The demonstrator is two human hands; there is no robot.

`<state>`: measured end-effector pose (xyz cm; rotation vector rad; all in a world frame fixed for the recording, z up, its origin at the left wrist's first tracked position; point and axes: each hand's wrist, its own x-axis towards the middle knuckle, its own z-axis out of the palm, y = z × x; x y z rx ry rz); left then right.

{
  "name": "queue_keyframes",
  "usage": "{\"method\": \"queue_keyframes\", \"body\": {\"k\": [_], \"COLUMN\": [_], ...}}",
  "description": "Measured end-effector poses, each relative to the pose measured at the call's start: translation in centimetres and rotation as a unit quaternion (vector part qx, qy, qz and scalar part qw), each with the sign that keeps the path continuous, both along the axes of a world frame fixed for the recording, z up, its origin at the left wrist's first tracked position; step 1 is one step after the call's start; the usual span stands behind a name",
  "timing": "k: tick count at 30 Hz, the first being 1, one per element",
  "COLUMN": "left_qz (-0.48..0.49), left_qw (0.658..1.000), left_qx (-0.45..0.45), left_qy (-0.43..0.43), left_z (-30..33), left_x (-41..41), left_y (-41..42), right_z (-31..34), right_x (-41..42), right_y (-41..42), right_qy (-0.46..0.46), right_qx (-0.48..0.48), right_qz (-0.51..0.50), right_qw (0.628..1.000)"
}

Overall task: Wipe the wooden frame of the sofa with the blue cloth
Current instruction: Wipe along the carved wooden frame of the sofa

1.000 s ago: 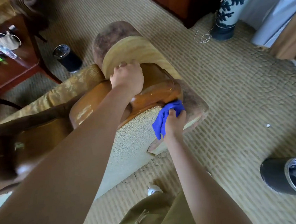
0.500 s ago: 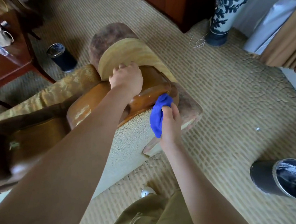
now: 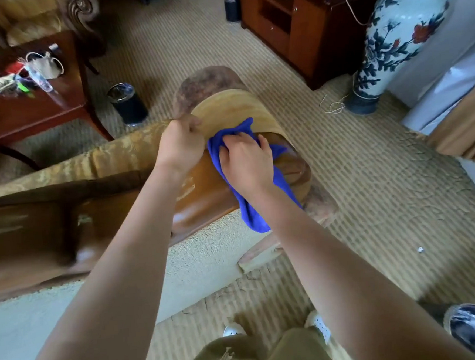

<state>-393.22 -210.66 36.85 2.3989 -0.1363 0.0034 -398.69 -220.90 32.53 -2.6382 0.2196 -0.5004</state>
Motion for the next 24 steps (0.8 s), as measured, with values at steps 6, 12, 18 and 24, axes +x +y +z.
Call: {"method": "queue_keyframes", "body": {"k": [6,12,18,24], "left_qz": [0.025,0.029,0.015,0.033], "left_qw": [0.999,0.997,0.997,0.996], "left_qx": [-0.041,-0.069,-0.072,-0.079], "left_qy": [0.012,0.005,0.022,0.032], "left_z": [-0.7,-0.6,-0.3,-0.8], "left_x": [-1.5,-1.7,-1.7,-2.0], "left_y": [2.5,3.0,2.0,2.3], "right_z": [1.5,-0.9,-1.2,0.9], "right_x": [3.0,-1.3,-2.5,1.1], "right_y": [-0.3,0.0,1.0,1.3], "right_qy": [0.094,-0.068,-0.087,0.072], "right_qx": [-0.051,-0.004,-0.019,-0.047], "right_qz": [0.041,-0.007,-0.028,-0.004], "right_qw": [0.993,0.998,0.996,0.996]}}
